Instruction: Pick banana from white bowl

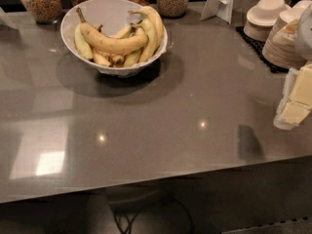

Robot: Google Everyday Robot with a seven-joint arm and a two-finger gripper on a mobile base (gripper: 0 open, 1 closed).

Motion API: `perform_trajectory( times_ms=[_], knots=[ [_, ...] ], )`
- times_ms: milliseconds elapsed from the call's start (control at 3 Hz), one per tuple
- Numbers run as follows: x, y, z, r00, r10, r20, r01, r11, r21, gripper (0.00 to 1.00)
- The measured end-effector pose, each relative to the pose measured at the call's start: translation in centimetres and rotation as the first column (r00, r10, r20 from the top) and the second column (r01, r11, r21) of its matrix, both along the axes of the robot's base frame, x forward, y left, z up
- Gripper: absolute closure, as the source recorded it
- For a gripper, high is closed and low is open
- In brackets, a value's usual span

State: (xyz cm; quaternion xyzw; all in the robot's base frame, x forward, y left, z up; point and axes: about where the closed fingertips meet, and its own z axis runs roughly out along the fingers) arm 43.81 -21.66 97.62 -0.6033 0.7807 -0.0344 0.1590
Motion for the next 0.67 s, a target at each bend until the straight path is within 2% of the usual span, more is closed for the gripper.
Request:
perform_trajectory(
  times_ms=[333, 667],
  knots=[
    [0.01, 0.0, 0.0, 1.0, 0.0, 0.0, 0.0, 1.0, 0.001, 0.0],
    [0.47, 0.35, 0.1, 0.9998, 0.002, 0.022, -0.002, 0.999, 0.039, 0.0]
  ],
)
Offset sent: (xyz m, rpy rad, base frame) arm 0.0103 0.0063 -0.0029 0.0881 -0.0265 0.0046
